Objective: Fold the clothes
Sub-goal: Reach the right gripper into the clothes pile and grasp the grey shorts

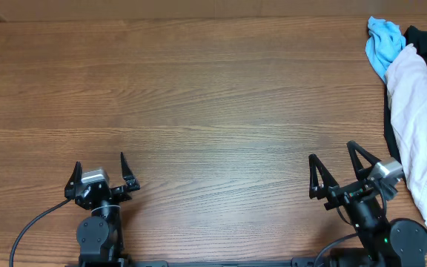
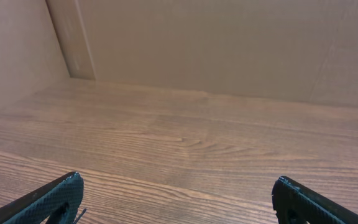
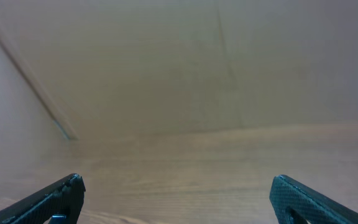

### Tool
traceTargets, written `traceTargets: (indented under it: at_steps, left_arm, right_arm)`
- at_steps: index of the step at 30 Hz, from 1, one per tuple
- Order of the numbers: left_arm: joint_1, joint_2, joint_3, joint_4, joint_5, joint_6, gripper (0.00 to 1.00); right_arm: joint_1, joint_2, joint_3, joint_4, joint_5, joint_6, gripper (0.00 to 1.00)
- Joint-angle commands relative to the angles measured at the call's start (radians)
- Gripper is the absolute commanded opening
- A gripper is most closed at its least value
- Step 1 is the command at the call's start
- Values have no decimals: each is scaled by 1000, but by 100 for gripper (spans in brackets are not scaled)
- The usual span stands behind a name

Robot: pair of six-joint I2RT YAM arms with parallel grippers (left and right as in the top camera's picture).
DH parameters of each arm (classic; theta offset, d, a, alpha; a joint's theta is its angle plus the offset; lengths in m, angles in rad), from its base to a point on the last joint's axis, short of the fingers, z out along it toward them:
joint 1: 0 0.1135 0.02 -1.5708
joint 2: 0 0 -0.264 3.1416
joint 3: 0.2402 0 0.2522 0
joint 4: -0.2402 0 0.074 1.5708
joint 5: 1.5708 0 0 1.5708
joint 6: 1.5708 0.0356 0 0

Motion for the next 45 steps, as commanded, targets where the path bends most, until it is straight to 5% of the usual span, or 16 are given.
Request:
traceTargets:
  at_steps: [1, 11, 33, 45]
  left_arm:
    - [7, -12, -3, 2, 7, -14, 100]
    - [7, -12, -3, 2, 7, -14, 100]
    - [7, -12, -3, 2, 8, -14, 100]
    - [7, -12, -3, 2, 8, -14, 100]
  right_arm:
    - [3, -5, 61, -13, -40, 11, 100]
    - [3, 237, 470, -235, 8, 11, 100]
    - [-29, 1272, 1677, -848, 397, -107, 100]
    - [-306, 1649, 1828, -821, 429, -303, 100]
